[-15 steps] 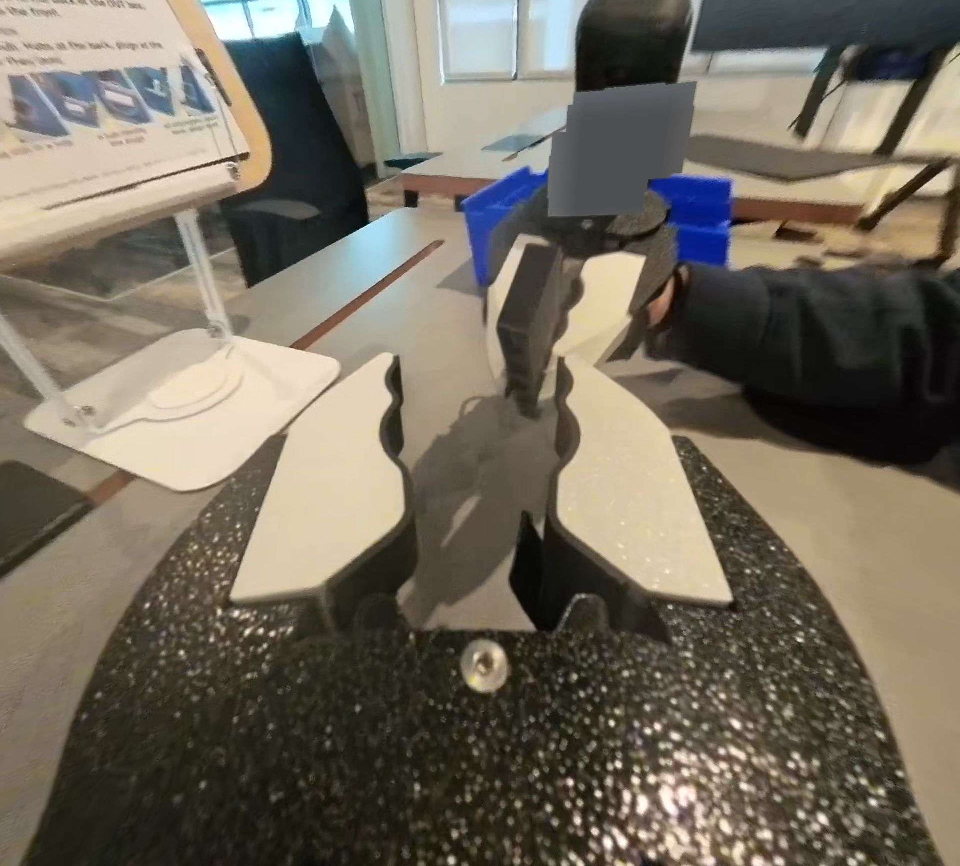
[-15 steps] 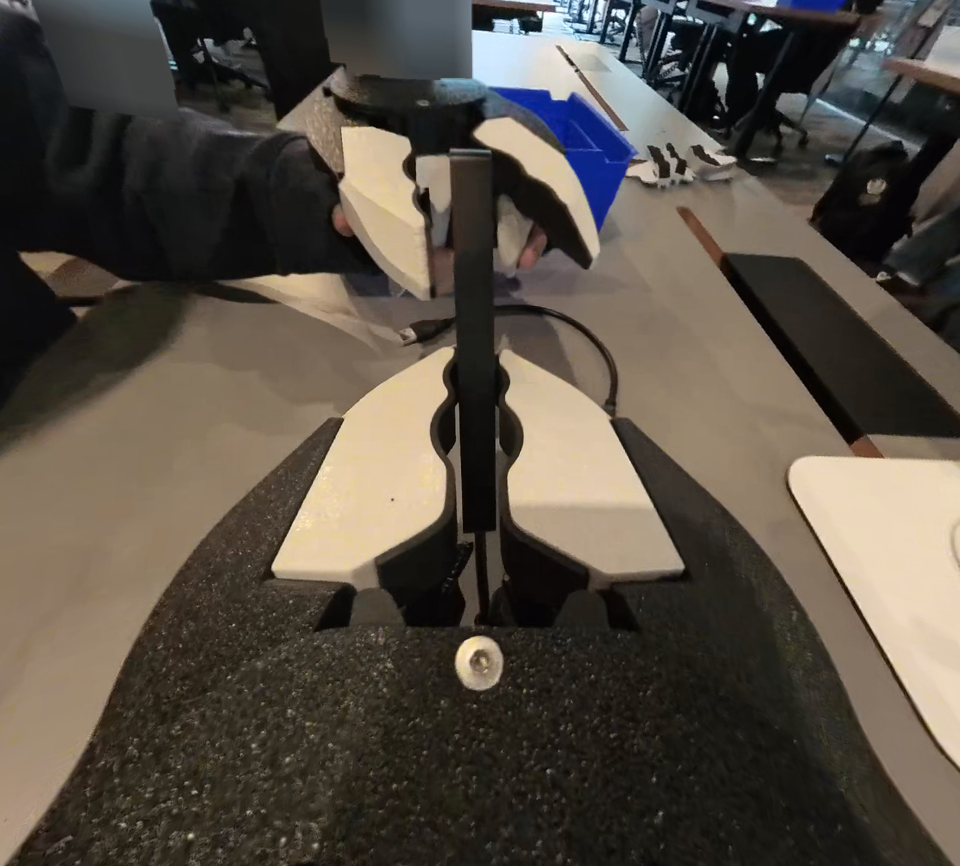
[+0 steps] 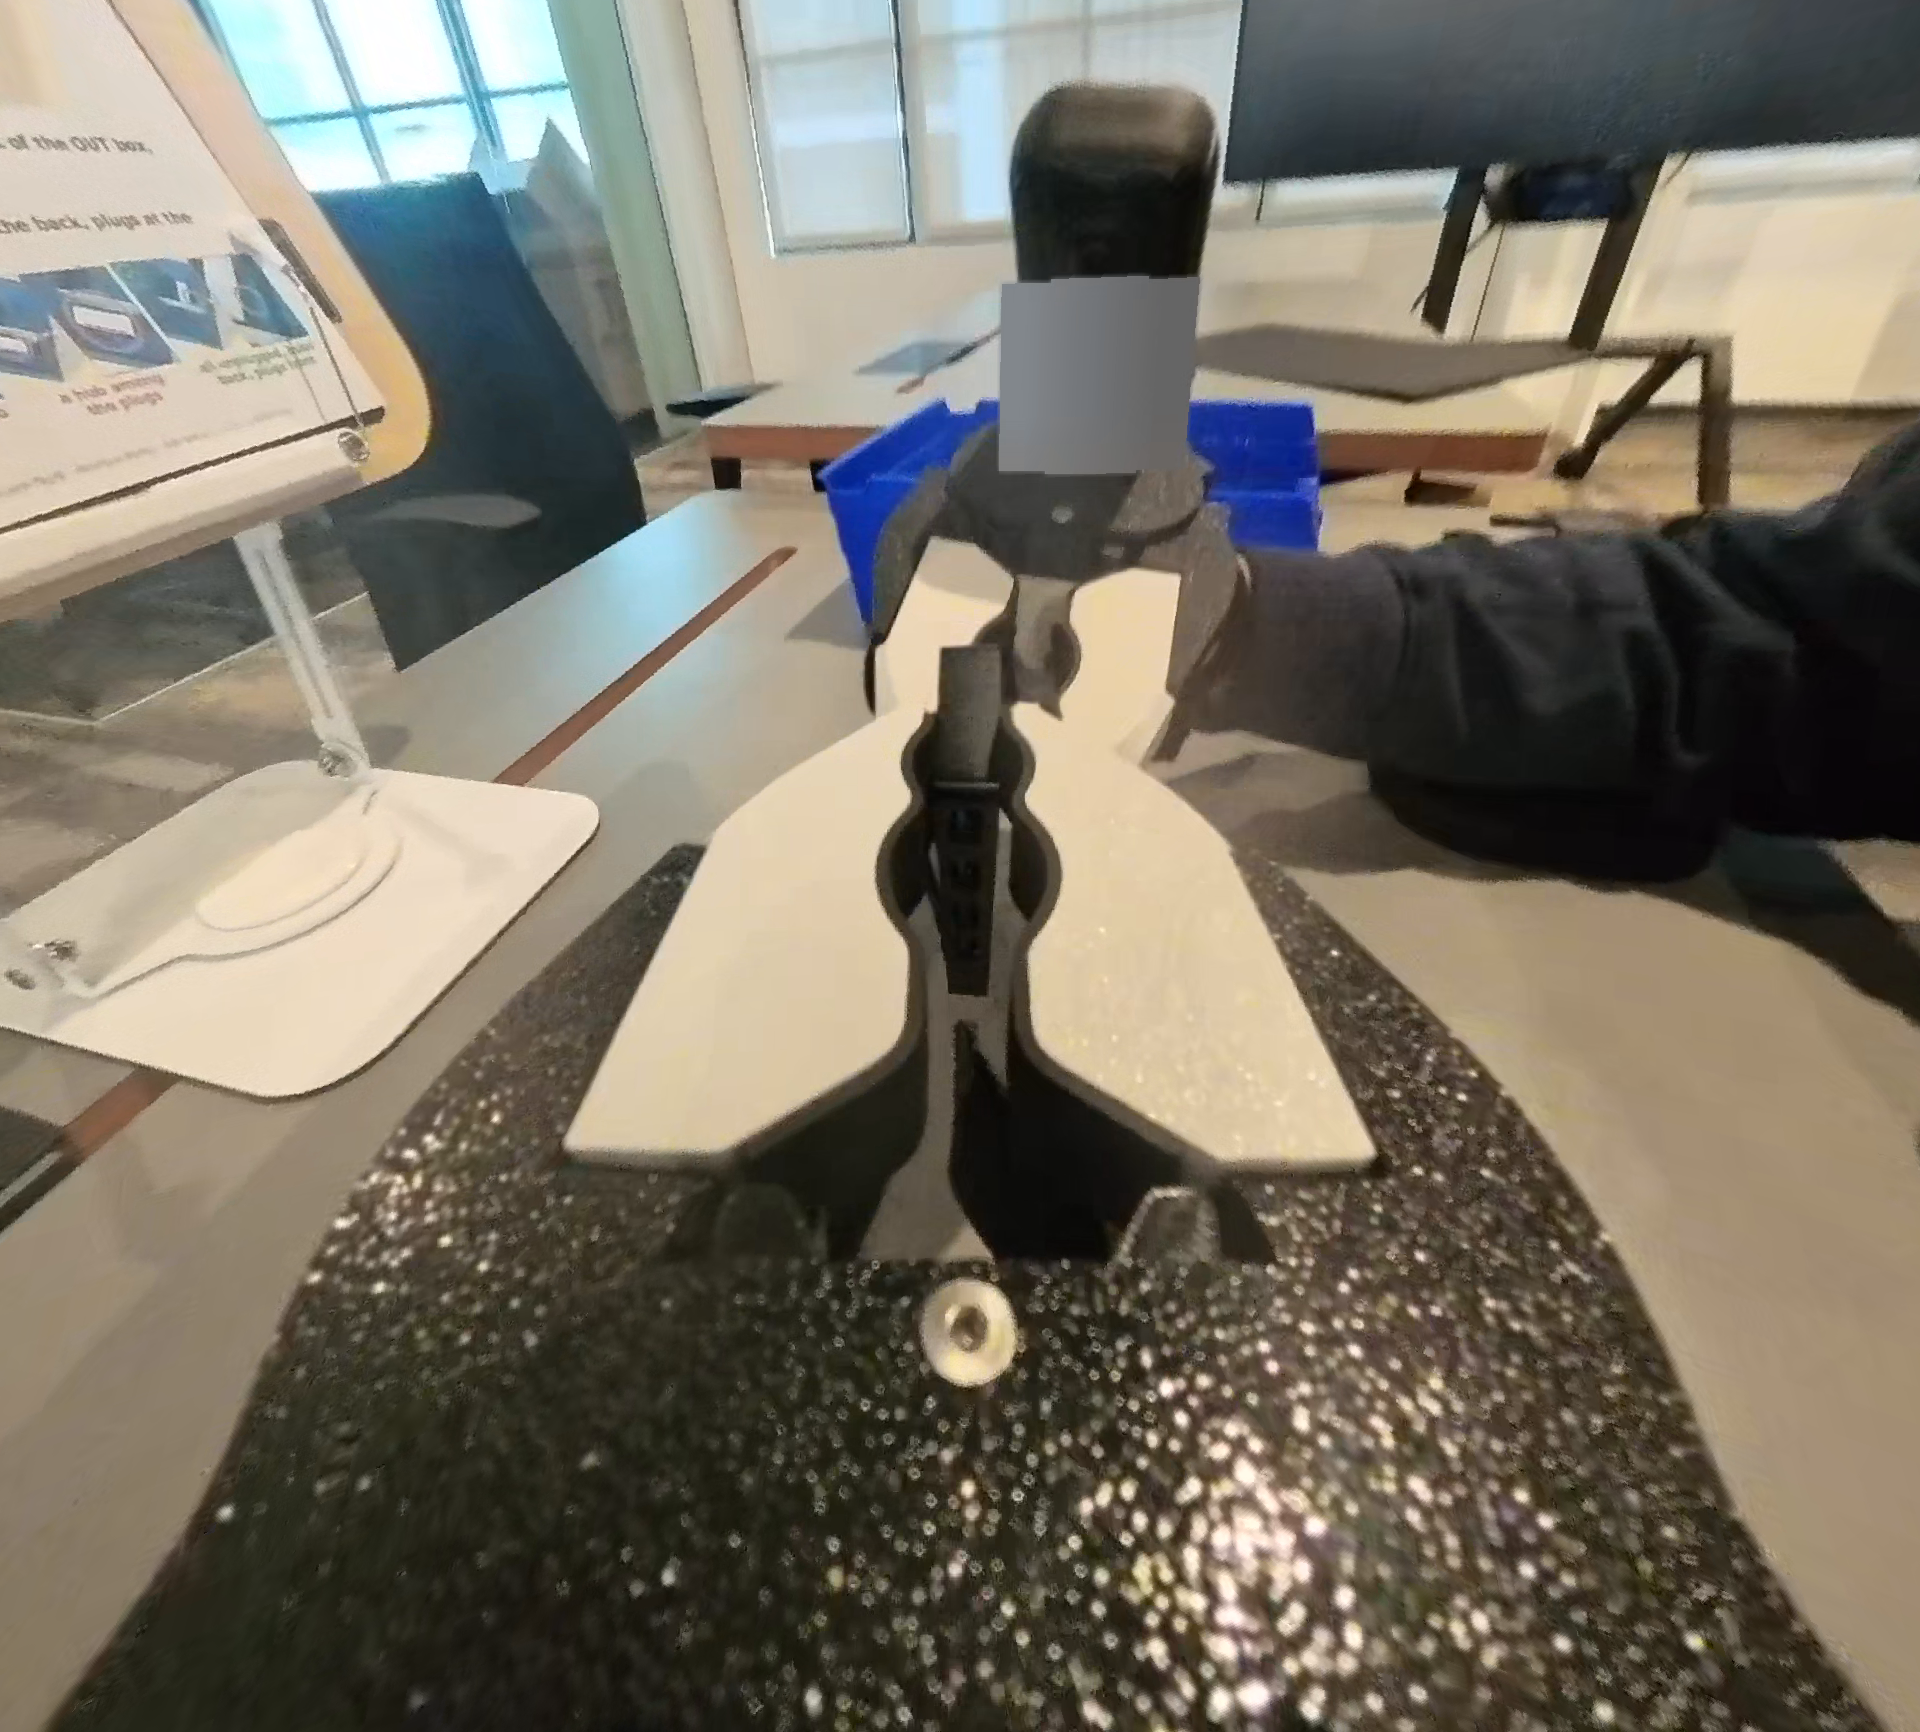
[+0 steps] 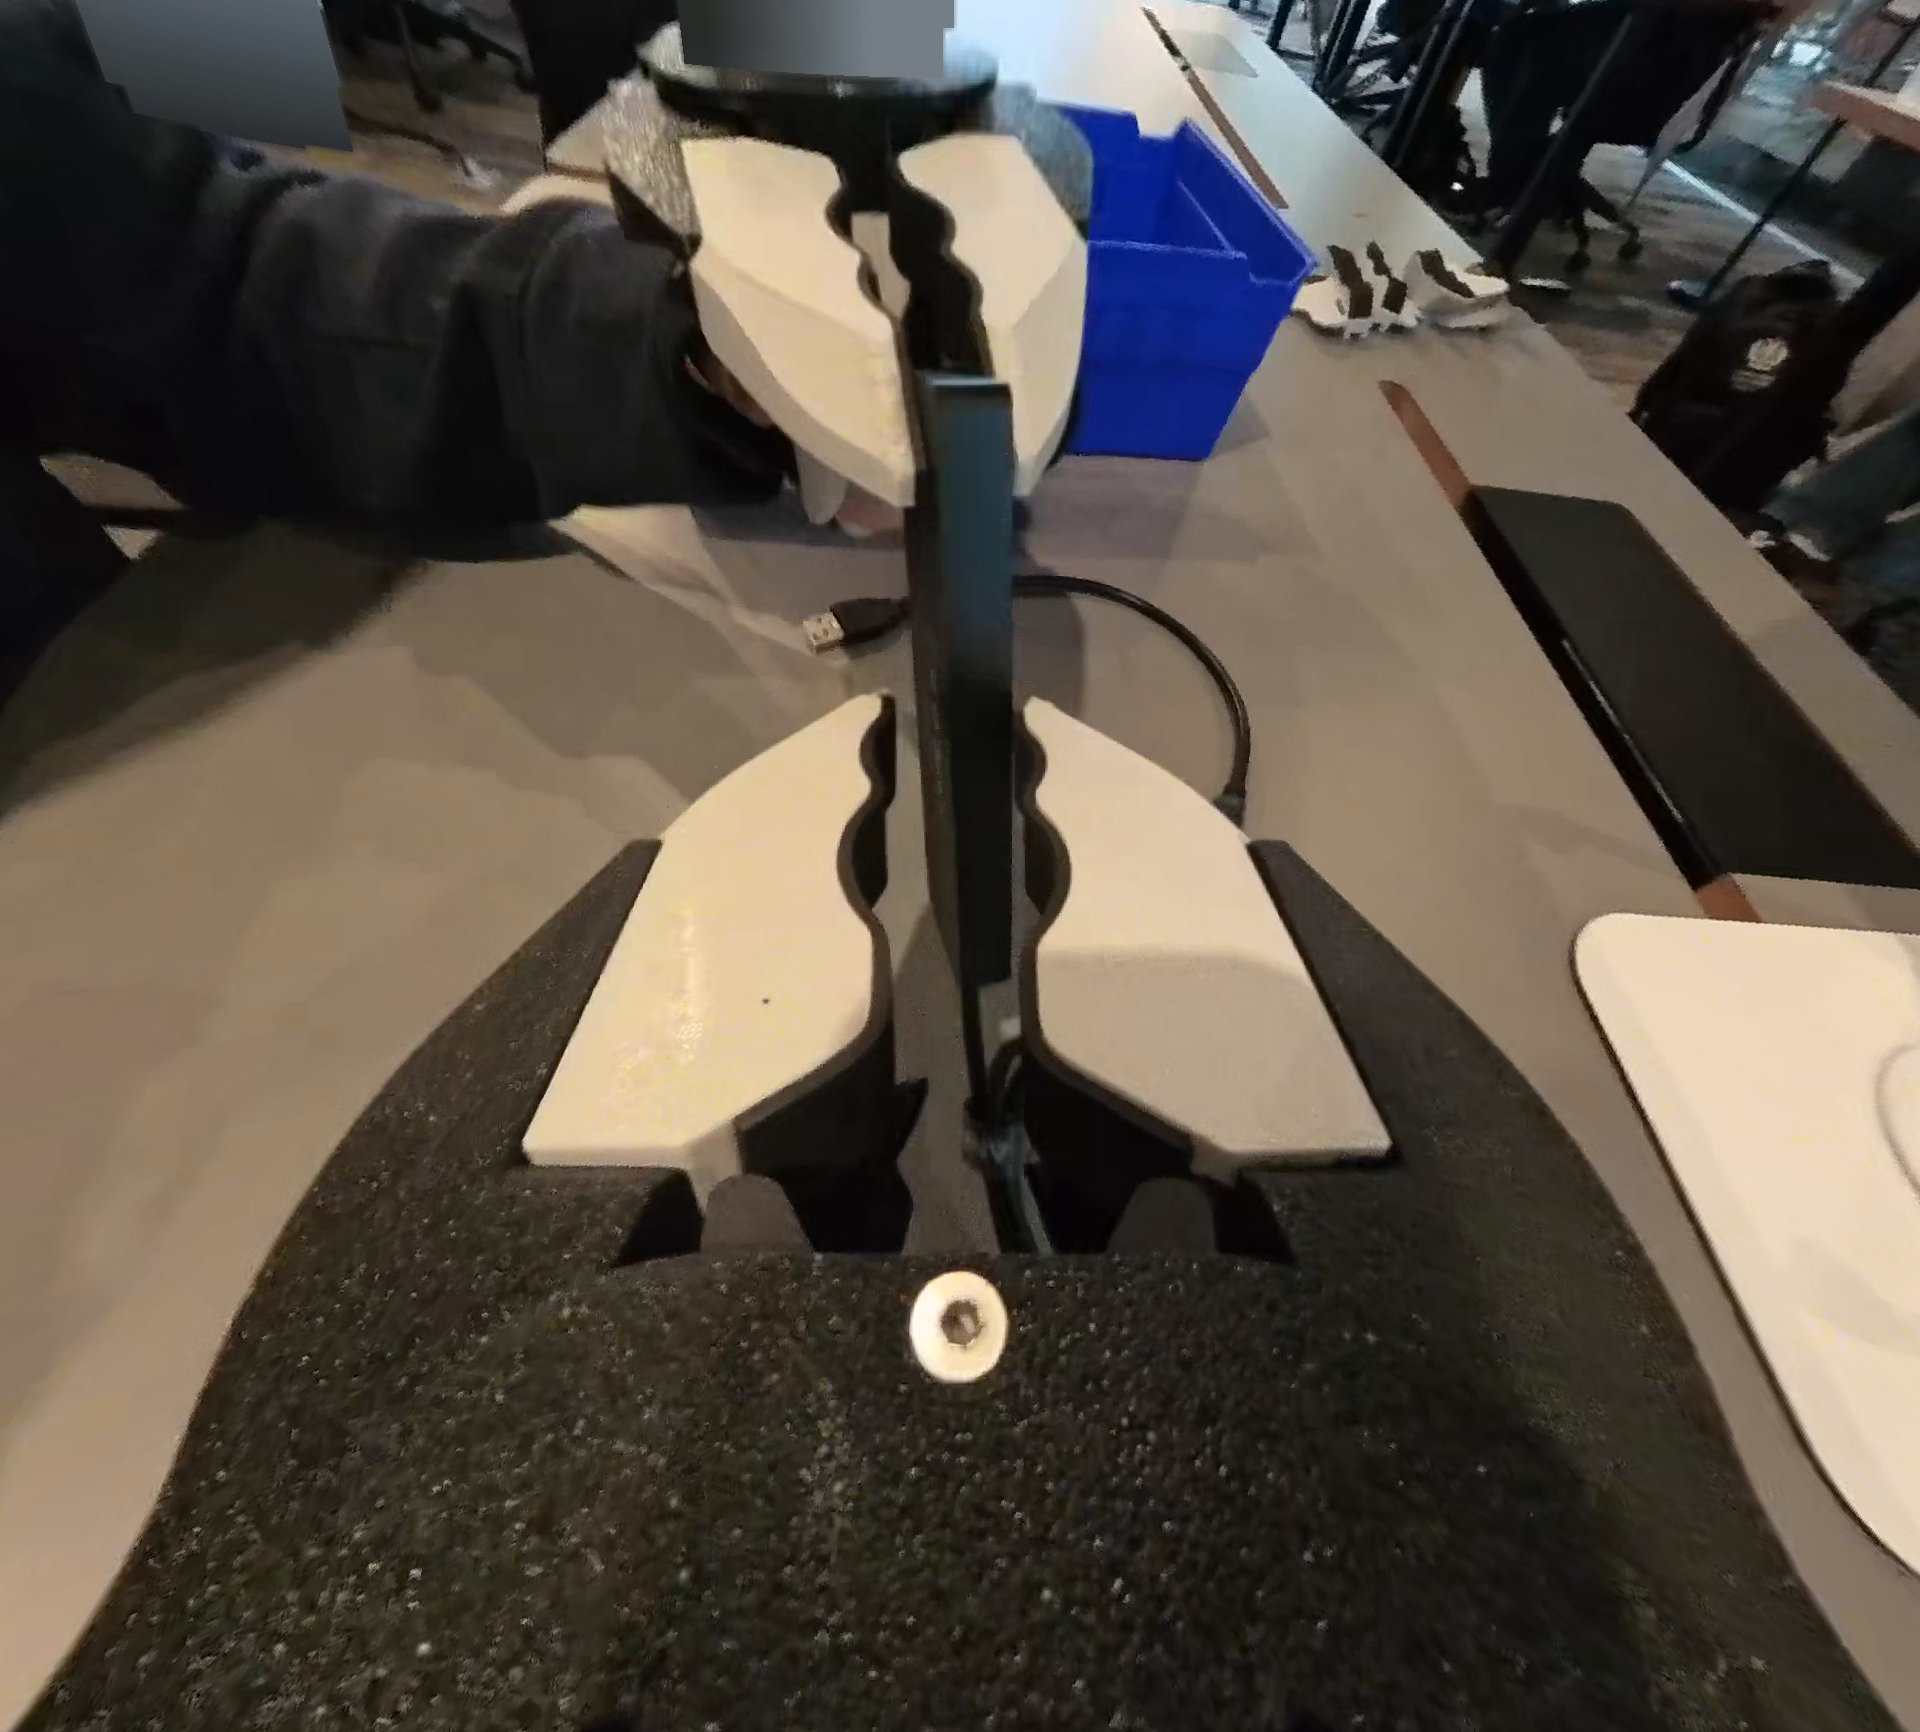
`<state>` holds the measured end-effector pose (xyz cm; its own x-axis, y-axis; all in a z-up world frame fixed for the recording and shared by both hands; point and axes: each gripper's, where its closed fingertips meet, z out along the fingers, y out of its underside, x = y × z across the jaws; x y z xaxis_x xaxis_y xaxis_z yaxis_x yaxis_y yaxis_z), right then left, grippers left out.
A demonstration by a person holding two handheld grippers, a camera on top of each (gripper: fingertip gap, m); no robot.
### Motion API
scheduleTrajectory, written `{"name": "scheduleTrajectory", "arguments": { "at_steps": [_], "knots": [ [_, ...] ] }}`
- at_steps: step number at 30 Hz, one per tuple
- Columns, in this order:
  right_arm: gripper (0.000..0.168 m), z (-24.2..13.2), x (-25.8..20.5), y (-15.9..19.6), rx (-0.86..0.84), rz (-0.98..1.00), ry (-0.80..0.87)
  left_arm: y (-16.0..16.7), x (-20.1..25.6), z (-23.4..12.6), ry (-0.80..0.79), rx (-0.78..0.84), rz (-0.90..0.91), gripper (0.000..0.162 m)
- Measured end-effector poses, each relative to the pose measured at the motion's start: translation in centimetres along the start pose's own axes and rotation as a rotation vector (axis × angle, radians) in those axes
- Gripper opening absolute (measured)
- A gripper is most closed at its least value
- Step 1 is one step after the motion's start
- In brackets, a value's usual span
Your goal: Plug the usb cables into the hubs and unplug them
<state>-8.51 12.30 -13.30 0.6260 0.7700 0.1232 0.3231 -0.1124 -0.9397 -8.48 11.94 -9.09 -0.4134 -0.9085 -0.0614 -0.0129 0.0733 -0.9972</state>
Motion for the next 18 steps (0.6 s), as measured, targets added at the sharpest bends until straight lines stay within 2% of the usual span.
{"name": "scheduleTrajectory", "arguments": {
  "at_steps": [6, 13, 15, 18],
  "knots": [
    [0.012, 0.4, -1.3, 0.5, -0.065, 0.007, -0.073, 0.3, 1.3, -0.2, 0.091, -0.059, 0.011, 0.01],
    [0.019, 0.7, -1.9, 0.1, -0.033, 0.046, -0.122, -0.4, 2.1, -0.4, 0.136, -0.053, 0.011, 0.01],
    [0.012, 0.7, -2.1, 0.0, -0.037, 0.044, -0.132, -0.5, 2.1, -0.3, 0.131, -0.058, 0.018, 0.01],
    [0.011, 0.7, -2.0, -0.6, -0.016, 0.052, -0.124, -1.0, 1.9, -0.4, 0.121, -0.043, -0.001, 0.01]
  ]
}}
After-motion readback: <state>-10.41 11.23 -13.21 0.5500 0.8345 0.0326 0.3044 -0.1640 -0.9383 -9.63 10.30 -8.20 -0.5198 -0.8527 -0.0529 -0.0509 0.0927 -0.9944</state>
